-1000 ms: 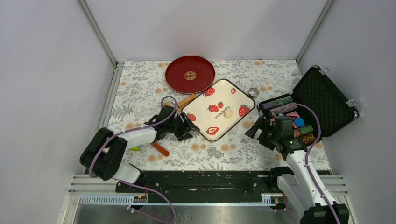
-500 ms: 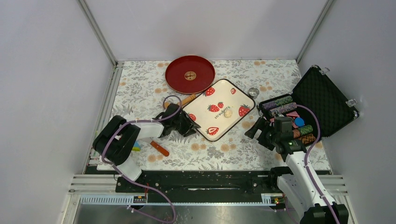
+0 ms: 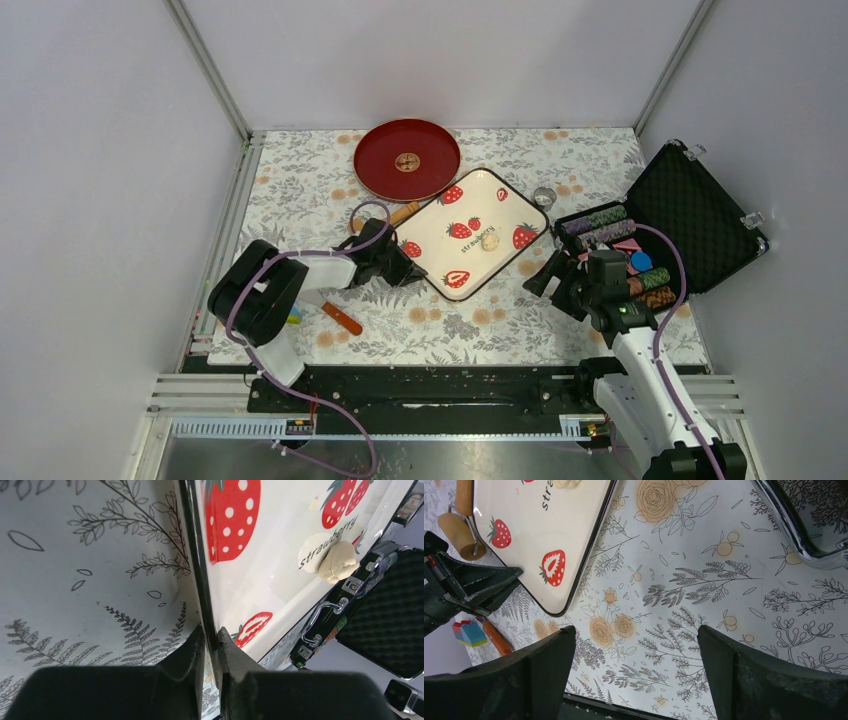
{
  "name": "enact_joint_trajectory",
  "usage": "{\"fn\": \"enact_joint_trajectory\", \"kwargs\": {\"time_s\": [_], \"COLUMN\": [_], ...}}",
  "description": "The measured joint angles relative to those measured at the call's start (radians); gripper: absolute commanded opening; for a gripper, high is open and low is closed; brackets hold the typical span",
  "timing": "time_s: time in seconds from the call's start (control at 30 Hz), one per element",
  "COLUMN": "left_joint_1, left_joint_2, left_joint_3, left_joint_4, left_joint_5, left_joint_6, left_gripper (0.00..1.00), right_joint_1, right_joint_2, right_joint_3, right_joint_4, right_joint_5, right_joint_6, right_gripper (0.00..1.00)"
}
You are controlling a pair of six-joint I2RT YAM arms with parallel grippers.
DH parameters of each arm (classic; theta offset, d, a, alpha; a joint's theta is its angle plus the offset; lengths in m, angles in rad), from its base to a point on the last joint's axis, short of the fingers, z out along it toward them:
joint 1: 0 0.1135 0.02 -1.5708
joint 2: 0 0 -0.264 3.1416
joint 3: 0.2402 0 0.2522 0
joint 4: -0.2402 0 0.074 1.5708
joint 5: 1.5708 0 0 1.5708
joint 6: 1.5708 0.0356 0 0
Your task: Roll out the dumpling wrappers from the dough
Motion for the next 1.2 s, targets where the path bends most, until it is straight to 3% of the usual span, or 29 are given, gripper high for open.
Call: {"fn": "enact_joint_trajectory", "kwargs": {"time_s": [0.1,0.63,0.93,1.2], "left_joint_1": [-0.001,-0.058,-0.072,-0.005], "left_joint_2": [-0.005,-0.183,-0.269,-0.194], "left_joint_3": [-0.003,-0.132,-0.121,0.072], "left_joint_4": [-0.001,-0.111,-0.334,-0.557], "left_joint_5": [-0.006,-0.024,-0.029,-0.036], "left_joint_6": [-0.010,0.004,0.172,0.434], "left_gripper": [0.00,0.00,0.00,0.00], "right_joint_1": [0.000,0.000,0.000,0.000], "right_joint_2": [-0.007,-0.018,-0.017,-0.001], "right_joint_3": [0.000,0.036,0.074,0.076], "right_joint_4": [0.000,-0.063,-0.083,-0.100], "right_joint_5": [-0.001,0.000,-0.001,-0.001], "right_joint_6": [0.000,-0.035,-0.056,-0.068], "right_gripper": [0.99,0.99,0.99,0.99]}}
